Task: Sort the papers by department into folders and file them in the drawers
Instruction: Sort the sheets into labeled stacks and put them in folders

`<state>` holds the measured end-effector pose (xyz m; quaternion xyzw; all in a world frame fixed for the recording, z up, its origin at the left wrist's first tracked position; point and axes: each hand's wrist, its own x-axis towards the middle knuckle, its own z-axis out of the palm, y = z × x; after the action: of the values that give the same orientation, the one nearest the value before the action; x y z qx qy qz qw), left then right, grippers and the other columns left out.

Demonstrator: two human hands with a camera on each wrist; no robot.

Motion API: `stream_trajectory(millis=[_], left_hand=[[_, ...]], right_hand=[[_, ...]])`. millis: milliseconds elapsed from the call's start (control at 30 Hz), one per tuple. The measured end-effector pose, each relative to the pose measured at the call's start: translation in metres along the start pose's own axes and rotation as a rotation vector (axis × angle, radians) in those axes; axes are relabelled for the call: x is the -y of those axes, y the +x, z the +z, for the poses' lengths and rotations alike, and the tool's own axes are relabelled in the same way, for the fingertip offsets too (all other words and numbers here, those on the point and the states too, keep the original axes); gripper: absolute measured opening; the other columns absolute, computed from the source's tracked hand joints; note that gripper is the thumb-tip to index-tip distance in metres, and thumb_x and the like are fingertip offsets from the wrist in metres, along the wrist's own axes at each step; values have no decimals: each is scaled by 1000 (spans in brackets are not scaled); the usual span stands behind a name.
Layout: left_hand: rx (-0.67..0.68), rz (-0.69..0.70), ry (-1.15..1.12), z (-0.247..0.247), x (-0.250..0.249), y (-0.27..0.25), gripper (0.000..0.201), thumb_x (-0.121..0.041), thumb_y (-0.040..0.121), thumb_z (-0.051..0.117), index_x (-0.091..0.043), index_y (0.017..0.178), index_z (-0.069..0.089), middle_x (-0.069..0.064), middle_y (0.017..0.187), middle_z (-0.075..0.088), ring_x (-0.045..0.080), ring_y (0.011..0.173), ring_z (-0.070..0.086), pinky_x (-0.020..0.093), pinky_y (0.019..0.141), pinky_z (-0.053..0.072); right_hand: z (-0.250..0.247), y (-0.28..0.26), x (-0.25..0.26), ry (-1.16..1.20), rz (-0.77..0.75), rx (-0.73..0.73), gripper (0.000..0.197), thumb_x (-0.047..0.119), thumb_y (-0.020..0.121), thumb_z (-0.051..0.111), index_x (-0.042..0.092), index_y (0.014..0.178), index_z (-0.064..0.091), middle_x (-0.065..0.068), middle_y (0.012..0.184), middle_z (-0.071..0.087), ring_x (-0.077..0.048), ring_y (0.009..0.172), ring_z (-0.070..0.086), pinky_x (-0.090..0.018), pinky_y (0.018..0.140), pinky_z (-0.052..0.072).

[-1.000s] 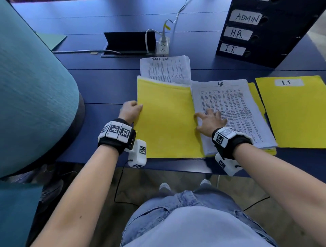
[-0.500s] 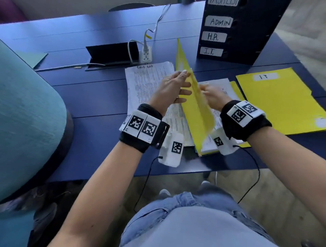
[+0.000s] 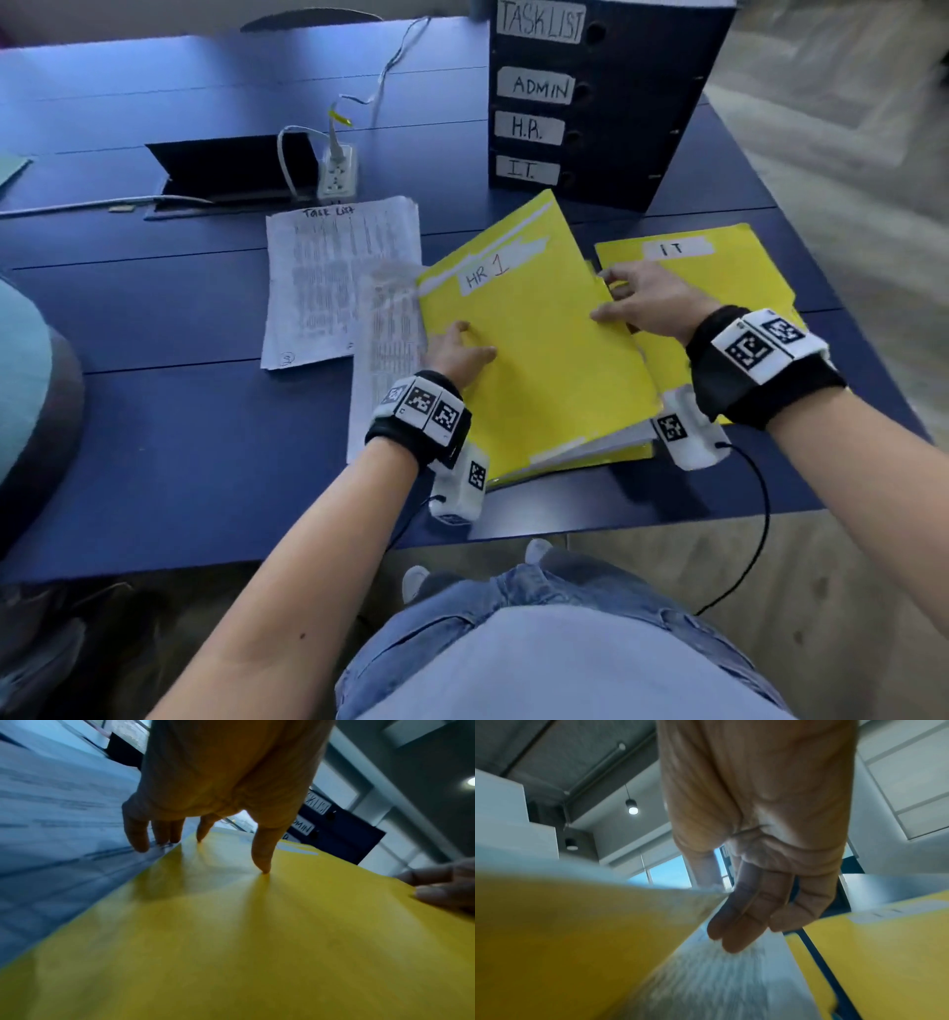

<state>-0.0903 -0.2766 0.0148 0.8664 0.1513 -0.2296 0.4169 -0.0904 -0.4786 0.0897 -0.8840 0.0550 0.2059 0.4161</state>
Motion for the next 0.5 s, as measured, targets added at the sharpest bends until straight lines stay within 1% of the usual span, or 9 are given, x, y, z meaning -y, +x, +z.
stream_trajectory(millis=[100,133,200,233,300,333,400,433,500], left_hand=[[-101,-200,121,11,6,5,89,-42,82,64,-5,144,12,20,150,11,36,140,11,47,113,17],[-130,-235,115,14,5,5,95,-43,81,66,-2,144,8,21,150,8,35,140,8,46,113,15],[-172,-278,70,19,4,7,101,-40,79,69,1,144,4,21,152,3,36,141,4,45,114,12],[-188,-295,46,21,4,8,101,-38,78,70,1,144,4,22,152,1,36,142,2,45,114,11],[-222,-318,2,25,5,10,99,-35,76,73,-1,142,8,22,152,3,36,141,4,45,114,11],[-249,-321,-20,27,5,10,97,-33,74,75,-1,140,11,22,150,7,35,141,7,44,114,14],[-302,-317,-47,30,4,10,93,-30,72,77,-1,137,16,21,147,15,33,138,13,42,112,19],[-323,-301,-63,31,3,10,92,-28,72,77,0,136,17,21,146,18,33,138,16,42,111,22],[-337,-232,-130,31,4,12,86,-23,74,76,-3,136,20,21,145,27,33,135,27,40,108,28]], right_hand=[[2,13,-31,-109,56,28,46,12,90,59,3,132,40,-13,132,47,-28,121,47,-31,83,41],[4,19,-41,-128,63,24,41,13,90,60,3,126,44,-11,123,50,-27,116,49,-31,81,40],[10,28,-57,-188,86,18,15,14,89,60,9,96,48,-5,93,50,-25,93,49,-28,67,38],[14,32,-63,-214,105,15,18,14,89,60,11,82,44,-3,82,47,-24,86,46,-26,58,35],[25,39,-73,-262,148,18,15,11,89,60,9,84,46,-5,82,46,-23,83,43,-24,53,32],[31,42,-77,-292,144,6,18,10,89,60,3,100,47,-11,95,49,-23,86,42,-27,58,37],[41,49,-87,-317,162,-26,44,10,88,59,-3,124,37,-20,122,43,-28,97,44,-38,81,42],[44,52,-89,-328,175,-34,47,11,88,58,-3,127,35,-21,127,39,-32,105,45,-40,89,40],[47,57,-94,-325,191,-36,40,14,89,57,0,122,40,-20,125,39,-36,109,46,-40,90,39]])
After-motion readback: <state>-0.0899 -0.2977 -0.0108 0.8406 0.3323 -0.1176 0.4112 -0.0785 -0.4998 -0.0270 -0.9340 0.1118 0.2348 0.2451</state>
